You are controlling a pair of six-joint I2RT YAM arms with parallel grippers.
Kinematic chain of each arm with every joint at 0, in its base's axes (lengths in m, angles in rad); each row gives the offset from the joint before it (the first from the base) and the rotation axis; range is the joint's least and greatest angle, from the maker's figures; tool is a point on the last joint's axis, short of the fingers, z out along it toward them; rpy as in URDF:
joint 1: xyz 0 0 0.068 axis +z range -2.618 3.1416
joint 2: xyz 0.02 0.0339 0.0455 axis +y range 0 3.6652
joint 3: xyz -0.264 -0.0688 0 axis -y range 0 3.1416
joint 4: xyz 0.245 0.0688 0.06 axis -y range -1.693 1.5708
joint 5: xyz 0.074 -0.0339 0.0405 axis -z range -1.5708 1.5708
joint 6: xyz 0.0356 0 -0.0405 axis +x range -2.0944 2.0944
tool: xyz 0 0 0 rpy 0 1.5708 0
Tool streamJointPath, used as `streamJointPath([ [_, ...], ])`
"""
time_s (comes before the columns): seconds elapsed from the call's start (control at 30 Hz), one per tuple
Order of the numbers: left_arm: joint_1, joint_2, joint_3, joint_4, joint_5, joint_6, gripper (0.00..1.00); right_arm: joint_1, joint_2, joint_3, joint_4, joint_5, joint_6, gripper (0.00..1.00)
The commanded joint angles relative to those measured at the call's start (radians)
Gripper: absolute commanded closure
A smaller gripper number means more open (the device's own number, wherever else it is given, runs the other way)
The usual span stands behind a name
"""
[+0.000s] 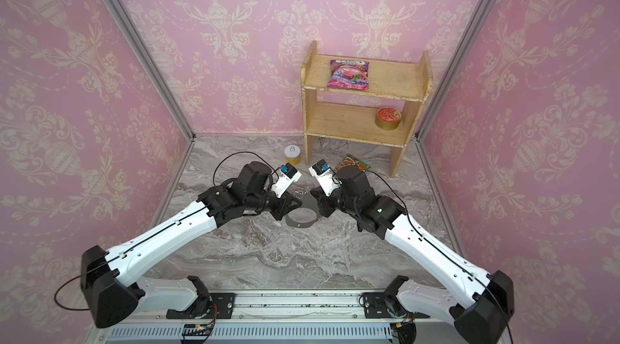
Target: Put the keys on the keyring
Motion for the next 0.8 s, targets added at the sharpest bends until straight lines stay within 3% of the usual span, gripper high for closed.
streamJointPath([
  [0.0, 0.006, -0.039, -0.01, -0.005, -0.042, 0.027, 1.0, 0.004, -0.042, -0.003, 0.002, -0.034, 0.04, 1.0],
  [0.3, 0.005, -0.075, -0.015, 0.017, -0.011, 0.047, 1.0, -0.002, -0.051, -0.025, -0.002, -0.046, 0.069, 1.0],
  [0.77, 0.004, -0.108, -0.018, 0.039, 0.033, 0.058, 1.0, -0.012, -0.043, -0.045, 0.021, -0.059, 0.084, 0.88],
])
